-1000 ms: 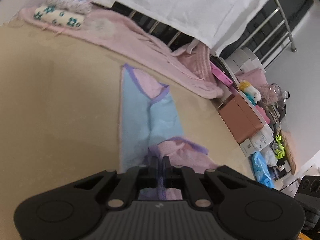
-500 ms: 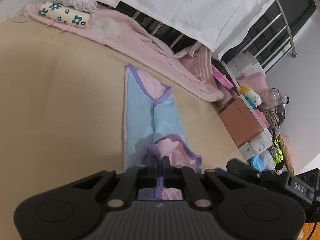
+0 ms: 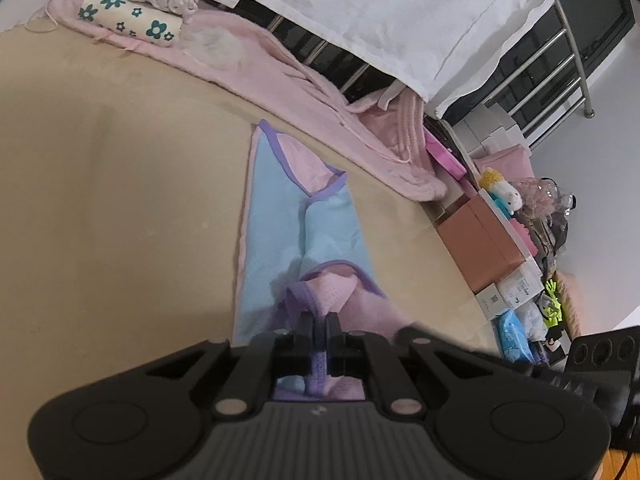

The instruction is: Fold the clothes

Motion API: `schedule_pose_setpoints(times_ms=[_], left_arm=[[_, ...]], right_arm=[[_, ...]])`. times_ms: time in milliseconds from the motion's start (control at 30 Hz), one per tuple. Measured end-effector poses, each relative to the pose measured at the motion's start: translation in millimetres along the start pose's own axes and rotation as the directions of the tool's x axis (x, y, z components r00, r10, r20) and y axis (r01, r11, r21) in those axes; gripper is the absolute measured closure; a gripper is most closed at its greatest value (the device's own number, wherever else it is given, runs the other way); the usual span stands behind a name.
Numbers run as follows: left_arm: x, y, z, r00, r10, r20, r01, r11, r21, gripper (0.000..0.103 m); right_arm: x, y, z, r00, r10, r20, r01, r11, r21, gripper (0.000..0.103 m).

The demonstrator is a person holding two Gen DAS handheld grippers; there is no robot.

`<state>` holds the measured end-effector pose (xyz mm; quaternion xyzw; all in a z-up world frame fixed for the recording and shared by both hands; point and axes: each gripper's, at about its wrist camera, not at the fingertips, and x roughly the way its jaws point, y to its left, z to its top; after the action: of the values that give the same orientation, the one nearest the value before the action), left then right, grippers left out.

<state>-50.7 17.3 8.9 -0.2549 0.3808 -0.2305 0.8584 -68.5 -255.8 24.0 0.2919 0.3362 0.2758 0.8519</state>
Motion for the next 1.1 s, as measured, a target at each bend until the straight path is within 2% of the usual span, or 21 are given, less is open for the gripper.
schedule_pose_setpoints(times_ms=[67, 133, 167, 233, 267, 367, 433, 500, 533, 567, 633, 667, 700, 767, 833, 900, 1033, 1100], left_arm=[[0.6, 0.5, -0.1, 1.0, -0.003, -0.001, 0.003, 1.0, -0.001, 0.1], [1.9, 1.7, 0.1, 1.0, 0.017, 0.006, -0.017, 1.0, -0.011, 0.094], [2.3, 3.0, 0.4, 0.999, 0.03, 0.012, -0.03, 0.999, -0.02, 0.09], [-1.3, 5.7, 0.6, 0.999, 0.034, 0.018, -0.034, 0.999, -0.013, 0.087], [-9.8, 6.5, 0.1, 0.999, 0.022, 0.028, -0.022, 1.0, 0.008, 0.083], [-45.1, 7.0, -4.4, 0.998, -0.018, 0.066, 0.011, 0.993, 0.118, 0.067], [-67.0, 2.9, -16.4, 0.998, -0.023, 0.059, 0.007, 0.967, 0.254, 0.067], [-72.9, -3.8, -32.6, 0.999, -0.013, 0.029, 0.003, 0.944, 0.329, 0.068], [-74.1, -7.5, -41.2, 1.0, -0.007, 0.013, 0.002, 0.933, 0.359, 0.07], [-71.9, -11.9, -49.4, 1.0, 0.008, 0.0, -0.008, 0.917, 0.399, 0.079], [-60.6, -19.9, -62.0, 0.997, 0.076, 0.018, -0.075, 0.876, 0.476, 0.091], [-54.7, -23.7, -67.9, 0.993, 0.112, 0.032, -0.113, 0.851, 0.512, 0.092], [-51.8, -25.5, -70.7, 0.992, 0.122, 0.041, -0.125, 0.841, 0.526, 0.092], [-50.1, -24.7, -70.8, 0.993, 0.107, 0.041, -0.113, 0.845, 0.522, 0.091], [-51.3, -18.8, -65.8, 0.996, 0.086, 0.028, -0.088, 0.863, 0.497, 0.09], [-56.4, -10.4, -58.2, 0.997, 0.072, 0.03, -0.077, 0.879, 0.471, 0.081], [-79.5, 1.5, -45.1, 0.995, 0.062, 0.08, -0.091, 0.895, 0.437, 0.072], [-90.7, 4.9, -41.5, 0.995, 0.051, 0.082, -0.082, 0.893, 0.442, 0.069]], right_arm=[[-5.5, -14.3, 3.6, 0.998, 0.057, 0.013, -0.058, 0.995, 0.082, 0.102], [-2.6, -28.3, 3.0, 0.999, 0.049, 0.005, -0.049, 0.989, 0.137, 0.101], [-1.2, -33.7, 2.3, 0.999, 0.032, 0.001, -0.032, 0.987, 0.157, 0.1], [1.3, -36.4, -0.9, 0.998, -0.07, -0.006, 0.07, 0.986, 0.153, 0.098], [0.7, -35.4, -2.8, 0.993, -0.114, -0.005, 0.114, 0.983, 0.141, 0.097], [-17.0, -11.6, -10.5, 0.983, -0.179, 0.042, 0.178, 0.984, 0.016, 0.09], [-33.5, 13.1, -19.4, 0.978, -0.189, 0.091, 0.199, 0.974, -0.105, 0.085], [-40.3, 34.5, -30.5, 0.979, -0.174, 0.101, 0.193, 0.956, -0.221, 0.084], [-37.6, 40.6, -37.0, 0.985, -0.152, 0.077, 0.167, 0.952, -0.257, 0.084], [-33.3, 45.5, -43.3, 0.988, -0.142, 0.051, 0.151, 0.946, -0.288, 0.084], [-16.2, 46.8, -54.3, 0.98, -0.199, 0.008, 0.191, 0.928, -0.32, 0.085], [-10.2, 43.8, -58.4, 0.97, -0.244, 0.011, 0.234, 0.914, -0.332, 0.088], [-6.3, 41.7, -61.5, 0.96, -0.28, 0.017, 0.269, 0.901, -0.34, 0.089], [-14.3, 46.0, -61.3, 0.955, -0.295, 0.034, 0.287, 0.888, -0.359, 0.088], [-27.9, 60.5, -67.3, 0.963, -0.255, 0.088, 0.266, 0.843, -0.467, 0.079], [-26.4, 73.4, -76.5, 0.973, -0.22, 0.067, 0.214, 0.765, -0.608, 0.047], [-21.3, 97.2, -93.6, 0.986, -0.164, 0.0, 0.092, 0.555, -0.827, 0.047], [-6.6, 92.6, -90.3, 0.981, -0.179, -0.076, 0.031, 0.528, -0.849, 0.053]])
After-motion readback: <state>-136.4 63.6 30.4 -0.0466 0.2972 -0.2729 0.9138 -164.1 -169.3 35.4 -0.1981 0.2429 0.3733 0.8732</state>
